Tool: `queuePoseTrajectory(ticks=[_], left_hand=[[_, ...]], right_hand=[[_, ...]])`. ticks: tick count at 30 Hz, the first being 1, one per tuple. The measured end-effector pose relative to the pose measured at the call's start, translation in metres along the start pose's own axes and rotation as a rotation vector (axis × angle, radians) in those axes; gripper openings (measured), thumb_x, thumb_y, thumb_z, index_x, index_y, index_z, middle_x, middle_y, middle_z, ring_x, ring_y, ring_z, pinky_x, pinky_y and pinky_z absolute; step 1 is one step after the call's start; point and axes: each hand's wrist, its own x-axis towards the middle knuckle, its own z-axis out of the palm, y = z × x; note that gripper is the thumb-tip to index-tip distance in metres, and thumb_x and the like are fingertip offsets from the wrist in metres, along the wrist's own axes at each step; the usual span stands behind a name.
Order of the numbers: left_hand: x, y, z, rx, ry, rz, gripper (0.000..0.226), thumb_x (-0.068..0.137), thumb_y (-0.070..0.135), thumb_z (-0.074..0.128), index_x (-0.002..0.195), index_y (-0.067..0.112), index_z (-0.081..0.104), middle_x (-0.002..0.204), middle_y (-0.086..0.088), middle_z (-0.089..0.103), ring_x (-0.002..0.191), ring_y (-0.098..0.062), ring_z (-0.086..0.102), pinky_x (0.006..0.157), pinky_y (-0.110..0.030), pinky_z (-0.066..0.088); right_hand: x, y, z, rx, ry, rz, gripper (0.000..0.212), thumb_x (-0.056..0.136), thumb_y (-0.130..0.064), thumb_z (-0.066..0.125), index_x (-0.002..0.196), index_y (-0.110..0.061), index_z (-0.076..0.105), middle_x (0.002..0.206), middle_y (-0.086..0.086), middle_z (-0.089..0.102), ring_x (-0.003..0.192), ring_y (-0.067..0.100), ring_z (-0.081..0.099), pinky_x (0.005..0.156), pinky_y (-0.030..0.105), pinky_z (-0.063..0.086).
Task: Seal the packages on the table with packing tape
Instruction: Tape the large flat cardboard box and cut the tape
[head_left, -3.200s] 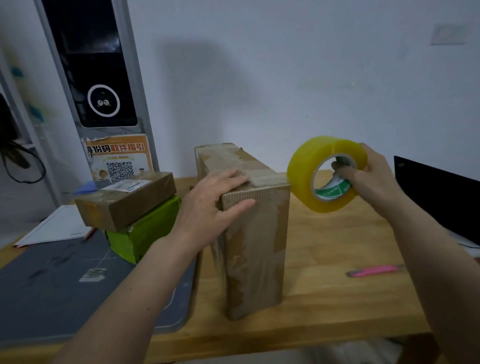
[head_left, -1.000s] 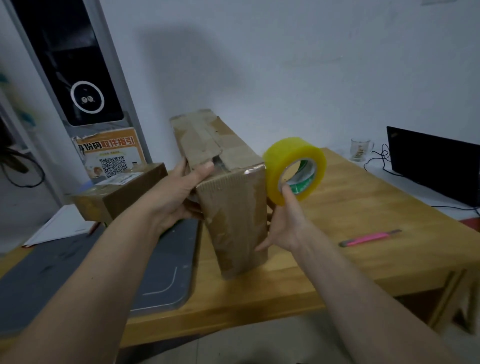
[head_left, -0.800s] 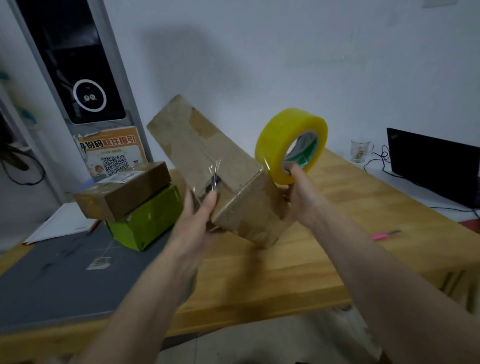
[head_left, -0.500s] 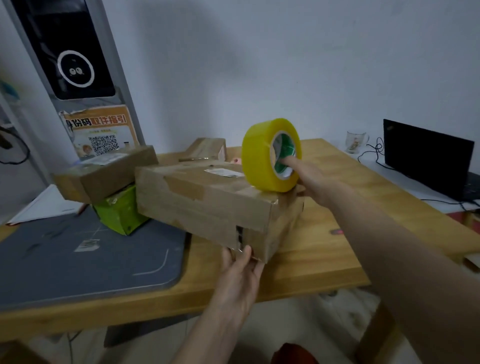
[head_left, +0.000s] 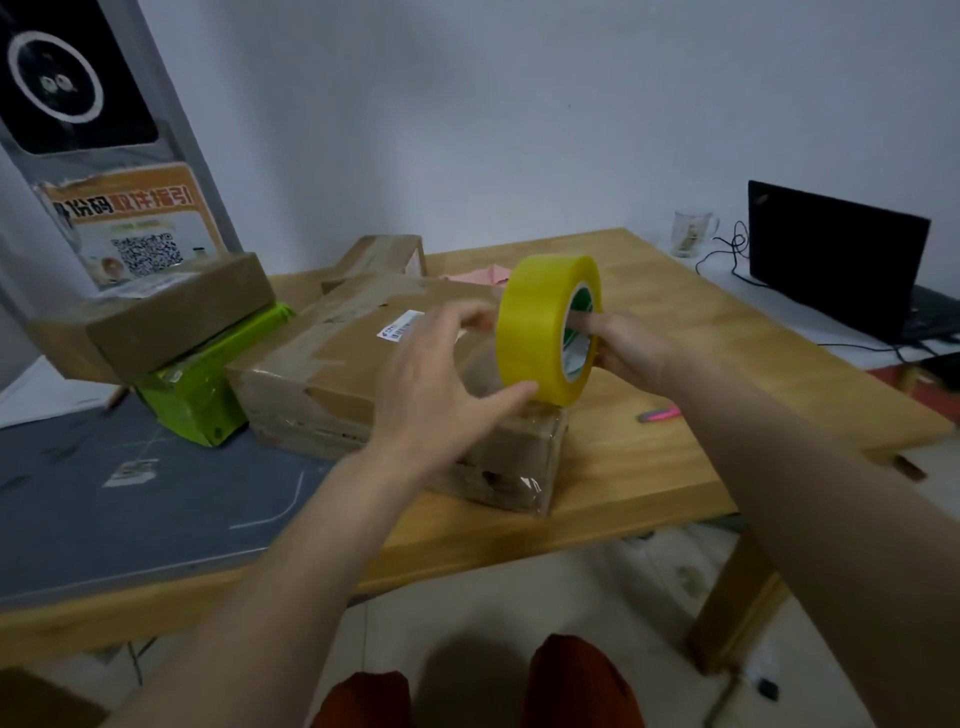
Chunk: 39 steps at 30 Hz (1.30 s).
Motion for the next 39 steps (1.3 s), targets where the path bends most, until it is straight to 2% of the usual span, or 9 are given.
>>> queuePoseTrajectory(ticks=[3,11,16,20,23,27,31,34,39], left_hand=[[0.036,-0.021,0.006,-0.019,-0.473,-0.149,0.114,0.042,0.076,0.078,0.141,0.044,0.033,0.137,0.033,0.041,0.129,0.003,0.039,0.107,-0.024,0.036],[0.046,-0.034,0.053,0.434,-0.844,-0.121,0.127,0.044,0.103,0.034,0.154,0.042,0.014,0.163,0.015,0.004,0.150,-0.011,0.000,0.122,-0.042,0.007],[0.049,-0.020,0.071,0.349,-0.740,-0.218,0.113,0.053,0.098,0.038,0.149,0.038,0.035,0.159,0.011,0.024,0.148,-0.016,0.014,0.120,-0.042,0.020],[0.066,-0.019,0.081,0.090,-0.541,-0.408,0.056,0.070,0.069,0.071,0.107,0.027,0.065,0.111,0.002,0.062,0.106,-0.017,0.057,0.084,-0.034,0.049],[0.081,-0.023,0.084,-0.126,-0.512,-0.439,0.057,0.070,0.046,0.084,0.119,0.029,0.059,0.108,0.006,0.066,0.097,-0.006,0.061,0.084,-0.025,0.051],[0.090,-0.025,0.092,-0.215,-0.571,-0.357,0.044,0.071,0.037,0.086,0.106,0.035,0.060,0.085,0.019,0.064,0.069,0.019,0.057,0.053,0.000,0.039],[0.089,-0.028,0.099,-0.321,-0.530,-0.357,0.033,0.072,0.026,0.086,0.093,0.033,0.063,0.083,0.017,0.067,0.070,0.017,0.059,0.055,-0.002,0.042],[0.089,-0.032,0.095,-0.460,-0.514,-0.402,0.040,0.070,0.020,0.086,0.106,0.025,0.069,0.095,0.006,0.074,0.085,0.000,0.069,0.073,-0.016,0.053],[0.088,-0.034,0.092,-0.509,-0.483,-0.420,0.049,0.064,0.022,0.090,0.109,0.018,0.071,0.098,0.000,0.075,0.093,-0.016,0.071,0.086,-0.037,0.056]], right_hand=[[-0.001,0.002,0.000,-0.013,0.001,-0.009,0.064,0.064,-0.052,0.069,0.117,-0.018,0.061,0.118,0.004,0.069,0.109,0.022,0.065,0.090,0.036,0.051],[0.014,-0.007,-0.031,0.031,0.143,-0.011,0.031,0.089,-0.036,0.066,0.111,-0.015,0.064,0.115,0.011,0.070,0.103,0.029,0.068,0.086,0.046,0.056],[0.027,-0.007,-0.032,-0.081,0.157,-0.058,0.031,0.083,-0.047,0.066,0.100,-0.021,0.066,0.105,0.005,0.071,0.102,0.025,0.067,0.086,0.038,0.053],[0.039,-0.002,-0.030,0.055,0.223,-0.117,0.027,0.089,-0.037,0.064,0.106,-0.016,0.065,0.111,0.010,0.069,0.108,0.028,0.064,0.097,0.045,0.051],[0.043,0.008,-0.031,0.146,0.291,-0.139,0.038,0.092,-0.030,0.062,0.121,-0.006,0.061,0.117,0.016,0.067,0.109,0.032,0.064,0.097,0.049,0.051],[0.046,0.016,-0.040,0.112,0.305,-0.162,0.035,0.094,-0.032,0.059,0.120,-0.009,0.062,0.116,0.014,0.068,0.108,0.028,0.065,0.092,0.045,0.053],[0.047,0.012,-0.046,-0.067,0.310,-0.207,0.011,0.099,-0.033,0.053,0.092,-0.029,0.060,0.073,-0.020,0.068,0.064,-0.010,0.063,0.055,0.010,0.046],[0.047,0.006,-0.045,-0.184,0.315,-0.213,0.028,0.100,-0.038,0.049,0.074,-0.027,0.050,0.042,-0.021,0.051,0.035,-0.005,0.043,0.035,0.014,0.031],[0.043,-0.010,-0.051,-0.366,0.301,-0.289,0.026,0.096,-0.043,0.054,0.093,-0.018,0.059,0.048,-0.008,0.056,0.034,0.012,0.047,0.032,0.022,0.033]])
